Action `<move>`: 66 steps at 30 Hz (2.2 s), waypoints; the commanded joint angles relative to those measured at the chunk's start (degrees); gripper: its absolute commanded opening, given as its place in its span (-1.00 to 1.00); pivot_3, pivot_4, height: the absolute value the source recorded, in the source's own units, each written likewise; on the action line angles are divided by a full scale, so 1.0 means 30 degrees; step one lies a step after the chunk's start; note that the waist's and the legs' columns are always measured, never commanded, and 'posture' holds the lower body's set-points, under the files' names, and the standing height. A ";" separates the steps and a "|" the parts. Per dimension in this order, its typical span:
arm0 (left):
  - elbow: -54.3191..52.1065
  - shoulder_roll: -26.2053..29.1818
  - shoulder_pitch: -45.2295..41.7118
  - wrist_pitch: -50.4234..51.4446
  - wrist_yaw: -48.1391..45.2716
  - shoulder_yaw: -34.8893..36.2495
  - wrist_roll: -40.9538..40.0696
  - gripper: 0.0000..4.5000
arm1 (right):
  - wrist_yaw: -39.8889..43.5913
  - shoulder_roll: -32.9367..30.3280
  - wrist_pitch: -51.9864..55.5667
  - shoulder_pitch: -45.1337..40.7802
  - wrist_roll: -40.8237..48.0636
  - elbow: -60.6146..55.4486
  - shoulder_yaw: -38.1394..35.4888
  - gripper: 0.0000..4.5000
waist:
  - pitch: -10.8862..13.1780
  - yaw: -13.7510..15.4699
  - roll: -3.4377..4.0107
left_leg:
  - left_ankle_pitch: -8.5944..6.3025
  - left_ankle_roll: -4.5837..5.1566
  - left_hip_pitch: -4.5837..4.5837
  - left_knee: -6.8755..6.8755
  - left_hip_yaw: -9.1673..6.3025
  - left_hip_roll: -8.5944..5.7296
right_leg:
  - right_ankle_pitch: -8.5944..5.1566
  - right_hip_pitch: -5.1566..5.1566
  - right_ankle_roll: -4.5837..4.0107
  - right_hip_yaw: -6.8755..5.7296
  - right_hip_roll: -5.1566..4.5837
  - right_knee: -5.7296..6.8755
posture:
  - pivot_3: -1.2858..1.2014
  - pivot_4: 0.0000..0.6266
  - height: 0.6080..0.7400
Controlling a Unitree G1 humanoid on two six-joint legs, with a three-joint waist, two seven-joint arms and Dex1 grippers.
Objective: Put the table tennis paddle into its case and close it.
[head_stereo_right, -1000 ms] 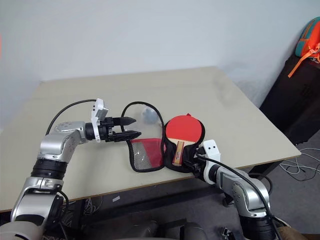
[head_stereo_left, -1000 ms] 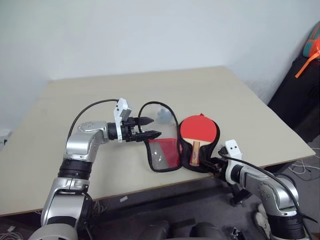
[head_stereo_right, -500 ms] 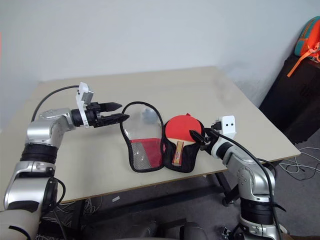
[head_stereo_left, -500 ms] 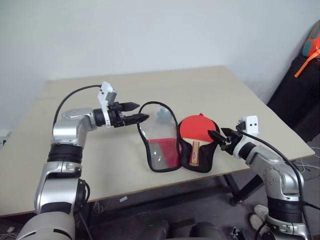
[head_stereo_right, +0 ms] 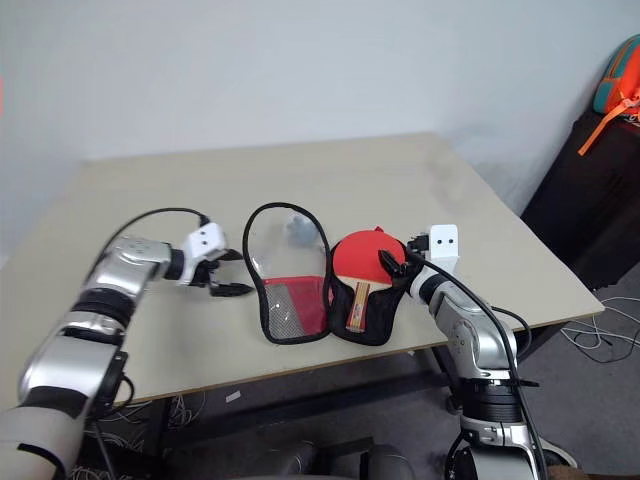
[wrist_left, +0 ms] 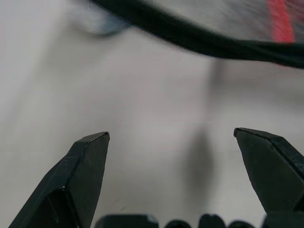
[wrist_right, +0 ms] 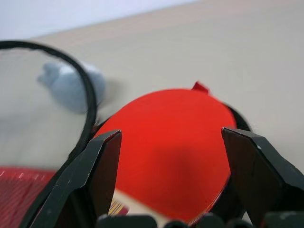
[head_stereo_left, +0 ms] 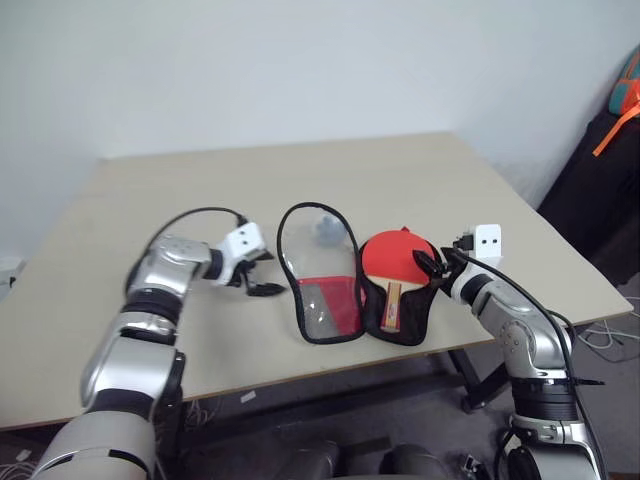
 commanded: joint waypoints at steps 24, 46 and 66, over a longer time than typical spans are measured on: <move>-0.6263 -0.6785 0.0438 0.8482 0.0206 0.2346 -0.4656 1.00 | -0.4744 0.1864 -0.2769 0.0570 0.1412 -0.2107 -0.4341 0.62 | -0.0002 -0.0240 -0.0005 | 0.0001 0.0009 -0.0004 0.0009 0.0003 0.0004 | 0.0000 -0.0025 0.0006 0.0019 0.0004 0.0037 | 0.03 -1.00 1.00; -1.2195 -0.5548 0.2581 2.3499 0.4678 0.1856 -0.7297 1.00 | -0.4035 0.1328 -0.3011 0.0197 0.0407 -0.0624 -0.2334 0.62 | -0.0004 -0.0262 0.0003 | 0.0002 -0.0001 0.0016 0.0003 0.0002 0.0000 | -0.0001 -0.0014 0.0006 0.0026 0.0015 0.0041 | 0.03 -1.00 1.00; -0.6638 -0.9908 -0.0479 2.4951 0.7544 0.5052 -0.9320 0.92 | -0.4358 0.1183 -0.3581 -0.0225 0.0023 0.0201 -0.2508 0.62 | -0.0006 -0.0115 0.0006 | 0.0000 -0.0005 0.0008 0.0026 0.0003 -0.0003 | -0.0001 -0.0006 0.0006 0.0022 0.0003 0.0042 | 0.03 -1.00 1.00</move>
